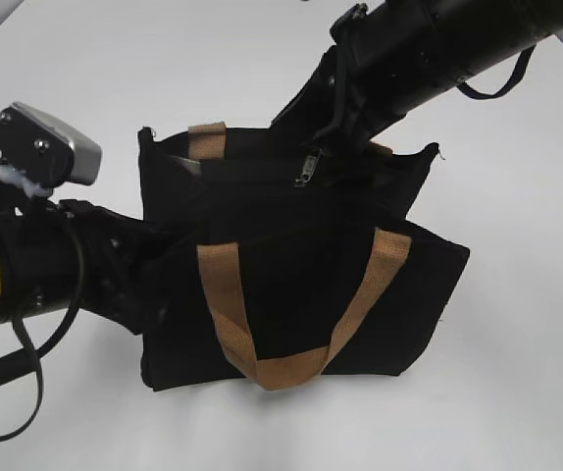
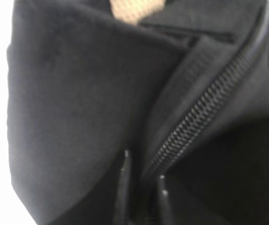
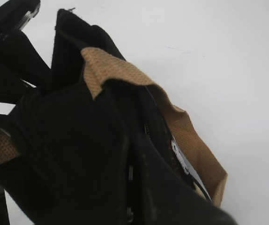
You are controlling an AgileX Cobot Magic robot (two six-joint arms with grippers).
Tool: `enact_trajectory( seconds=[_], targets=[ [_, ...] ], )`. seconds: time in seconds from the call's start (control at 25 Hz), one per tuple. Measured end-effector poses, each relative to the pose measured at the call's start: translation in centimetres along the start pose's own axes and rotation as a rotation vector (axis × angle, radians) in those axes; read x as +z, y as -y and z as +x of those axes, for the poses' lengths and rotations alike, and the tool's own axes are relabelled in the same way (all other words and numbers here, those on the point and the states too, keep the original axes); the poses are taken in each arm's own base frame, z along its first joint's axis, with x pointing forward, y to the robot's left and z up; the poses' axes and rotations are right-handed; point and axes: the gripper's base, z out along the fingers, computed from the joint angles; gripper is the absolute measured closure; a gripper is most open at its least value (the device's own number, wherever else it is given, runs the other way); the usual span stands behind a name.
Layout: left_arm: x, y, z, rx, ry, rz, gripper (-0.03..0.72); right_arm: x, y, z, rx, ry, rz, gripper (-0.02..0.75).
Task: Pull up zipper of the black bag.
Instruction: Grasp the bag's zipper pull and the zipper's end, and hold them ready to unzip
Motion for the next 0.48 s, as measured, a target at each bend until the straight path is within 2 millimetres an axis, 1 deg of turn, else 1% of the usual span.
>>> enact_trajectory(
  seconds=[0.08,0.12,0.24,0.28,0.32,0.4,0.48],
  targets=[
    [0.0,-0.2,-0.1,-0.063,0.007,-0.025,0.662,0.0,0.0,0.0,0.000,0.000,0.001,0.703],
    [0.0,-0.4,-0.2,-0.109,0.010,-0.042,0.671,0.0,0.0,-0.1,0.007,0.009,0.004,0.668],
    [-0.3,-0.8,-0.5,-0.201,0.034,-0.079,0.685,-0.4,0.1,-0.6,0.007,0.034,0.022,0.495],
    [-0.5,-0.8,-0.7,-0.209,0.042,-0.083,0.687,-0.4,0.1,-0.6,0.006,0.036,0.024,0.434],
    [-0.7,-0.8,-0.9,-0.210,0.049,-0.084,0.687,-0.4,0.1,-0.6,0.006,0.036,0.024,0.391],
    [-1.2,-0.8,-1.3,-0.212,0.065,-0.087,0.687,-0.4,0.1,-0.6,0.006,0.036,0.024,0.356],
    [-1.7,-0.8,-1.6,-0.211,0.079,-0.089,0.687,-0.4,0.1,-0.6,0.006,0.036,0.024,0.353]
  ],
)
